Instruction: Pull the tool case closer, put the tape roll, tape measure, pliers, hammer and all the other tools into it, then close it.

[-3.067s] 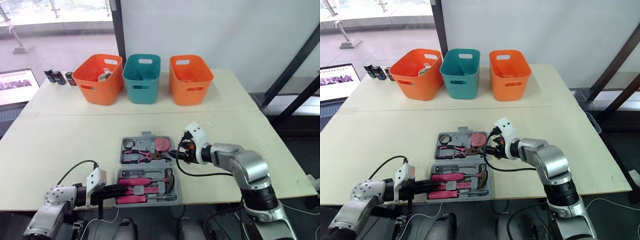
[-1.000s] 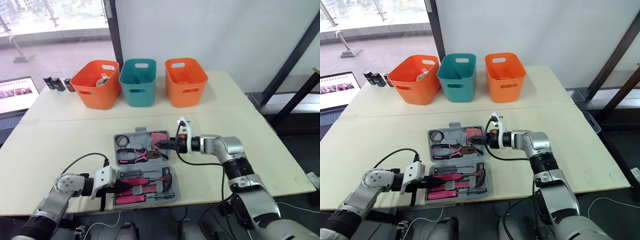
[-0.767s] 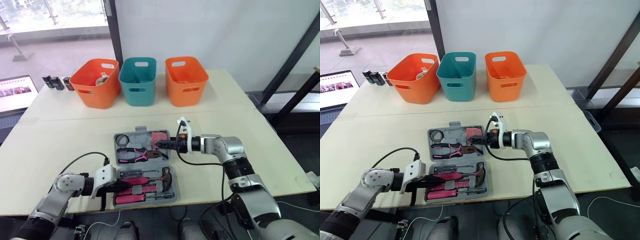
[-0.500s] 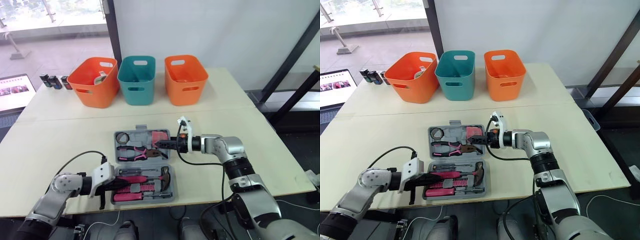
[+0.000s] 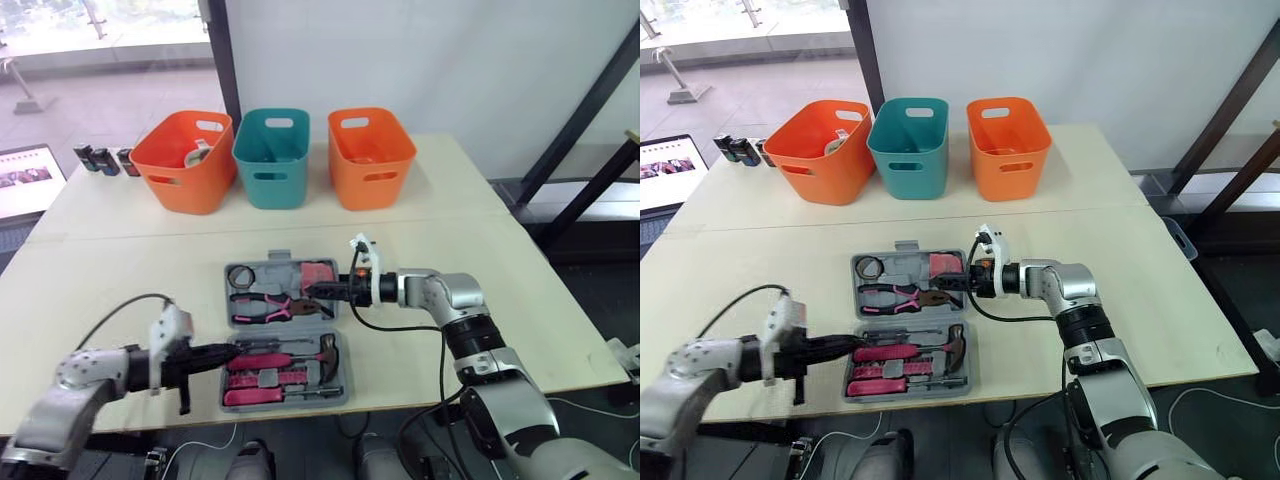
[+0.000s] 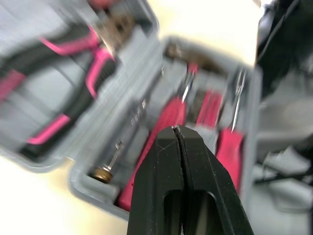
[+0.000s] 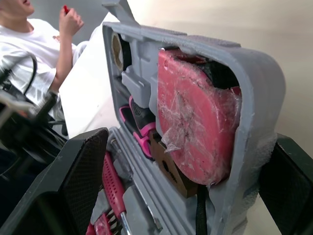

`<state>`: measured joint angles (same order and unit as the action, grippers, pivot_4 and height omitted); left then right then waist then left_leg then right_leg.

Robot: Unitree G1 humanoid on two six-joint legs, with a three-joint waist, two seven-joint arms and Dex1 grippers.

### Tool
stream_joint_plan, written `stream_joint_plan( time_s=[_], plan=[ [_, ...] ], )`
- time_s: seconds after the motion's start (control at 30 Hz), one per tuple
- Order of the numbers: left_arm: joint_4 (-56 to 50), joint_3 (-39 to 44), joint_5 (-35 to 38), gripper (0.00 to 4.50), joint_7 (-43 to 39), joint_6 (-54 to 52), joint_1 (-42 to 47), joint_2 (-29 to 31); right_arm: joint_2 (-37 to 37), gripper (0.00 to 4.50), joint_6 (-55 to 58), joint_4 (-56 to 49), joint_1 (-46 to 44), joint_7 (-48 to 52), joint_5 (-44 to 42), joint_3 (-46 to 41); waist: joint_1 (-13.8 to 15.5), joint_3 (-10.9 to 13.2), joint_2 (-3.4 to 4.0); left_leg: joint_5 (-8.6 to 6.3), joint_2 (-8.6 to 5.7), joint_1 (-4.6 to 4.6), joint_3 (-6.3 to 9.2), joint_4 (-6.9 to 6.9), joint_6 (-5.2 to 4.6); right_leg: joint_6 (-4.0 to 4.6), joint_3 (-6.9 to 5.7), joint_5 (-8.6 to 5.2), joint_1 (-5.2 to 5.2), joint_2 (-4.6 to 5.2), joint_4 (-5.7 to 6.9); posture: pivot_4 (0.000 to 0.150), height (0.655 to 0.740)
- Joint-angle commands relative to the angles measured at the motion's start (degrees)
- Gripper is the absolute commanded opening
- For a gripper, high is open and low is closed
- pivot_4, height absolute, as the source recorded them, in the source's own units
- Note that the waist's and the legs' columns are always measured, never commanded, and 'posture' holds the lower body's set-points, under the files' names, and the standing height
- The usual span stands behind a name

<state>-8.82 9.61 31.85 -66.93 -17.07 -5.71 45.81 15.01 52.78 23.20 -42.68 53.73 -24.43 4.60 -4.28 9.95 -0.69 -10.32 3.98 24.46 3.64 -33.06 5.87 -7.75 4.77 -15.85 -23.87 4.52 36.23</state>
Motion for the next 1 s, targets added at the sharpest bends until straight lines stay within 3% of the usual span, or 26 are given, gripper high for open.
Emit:
stream_joint_plan(
  time_s=[0.03, 0.27, 0.4, 0.47, 0.63, 0.87, 1.0],
  plan=[
    [-0.5, 8.7, 6.2, 0.00, -2.6, -5.2, -3.3, 3.5, 0.3, 4.46, 1.7, -6.4, 0.8, 3.1, -2.6, 1.6, 0.1, 0.0, 0.03, 0.00, 0.00, 0.00, 0.00, 0.01, 0.00, -0.01, 0.00, -0.01, 0.00, 0.00, 0.00, 0.150, 0.7400],
    [-0.9, 18.2, 9.4, 0.00, -8.1, -10.5, -12.0, 8.6, 7.4, 4.46, 10.3, -30.2, 8.0, 4.0, -6.9, 6.6, 0.4, 0.1, -0.06, -0.03, 0.00, 0.14, -0.02, 0.10, 0.00, 0.10, 0.00, -0.12, -0.20, 0.01, -0.01, 0.150, 0.7400],
    [-2.3, 20.8, 9.2, 0.00, -9.5, -11.4, -14.2, 9.4, 21.7, 4.46, 19.5, -58.5, 18.7, 5.4, -16.8, 3.3, 1.6, 0.1, -0.12, -0.03, -0.01, 0.53, -0.01, -0.01, 0.02, 0.20, -0.02, -0.18, -0.43, 0.08, -0.10, 0.150, 0.7400],
    [-2.8, 21.5, 9.4, 0.00, -9.7, -11.8, -14.6, 9.4, 27.2, 4.46, 21.9, -66.0, 23.4, 6.3, -22.7, -1.8, 1.9, 0.1, -0.19, -0.03, -0.02, 0.68, -0.02, -0.09, 0.03, 0.20, -0.03, -0.17, -0.52, 0.11, -0.15, 0.150, 0.7400],
    [-2.7, 20.3, 9.0, 0.00, -8.8, -11.6, -13.0, 8.1, 33.7, 4.46, 23.9, -68.4, 28.6, 4.3, -29.2, -14.1, 1.7, 0.3, -0.77, -0.03, -0.01, 0.40, -0.01, -0.30, 0.04, 0.64, -0.07, 0.12, -0.52, 0.14, -0.13, 0.150, 0.7400],
    [-1.9, 19.2, 8.2, 0.00, -9.7, -11.2, -11.7, 8.0, 33.6, 4.46, 20.5, -67.3, 28.8, -1.5, -31.6, -16.0, 1.8, 0.3, -0.99, -0.11, -0.01, 0.43, -0.09, -0.72, 0.15, 0.81, -0.07, 0.21, -0.59, 0.21, -0.27, 0.150, 0.7400],
    [-1.2, 19.0, 7.4, 0.00, -10.3, -10.1, -11.0, 8.1, 34.3, 4.46, 12.4, -67.3, 31.1, -1.1, -28.9, -17.5, 1.9, 0.3, -0.99, -0.10, -0.02, 0.60, -0.08, -0.71, 0.11, 0.79, -0.07, 0.21, -0.54, 0.20, -0.19, 0.150, 0.7400]
  ],
)
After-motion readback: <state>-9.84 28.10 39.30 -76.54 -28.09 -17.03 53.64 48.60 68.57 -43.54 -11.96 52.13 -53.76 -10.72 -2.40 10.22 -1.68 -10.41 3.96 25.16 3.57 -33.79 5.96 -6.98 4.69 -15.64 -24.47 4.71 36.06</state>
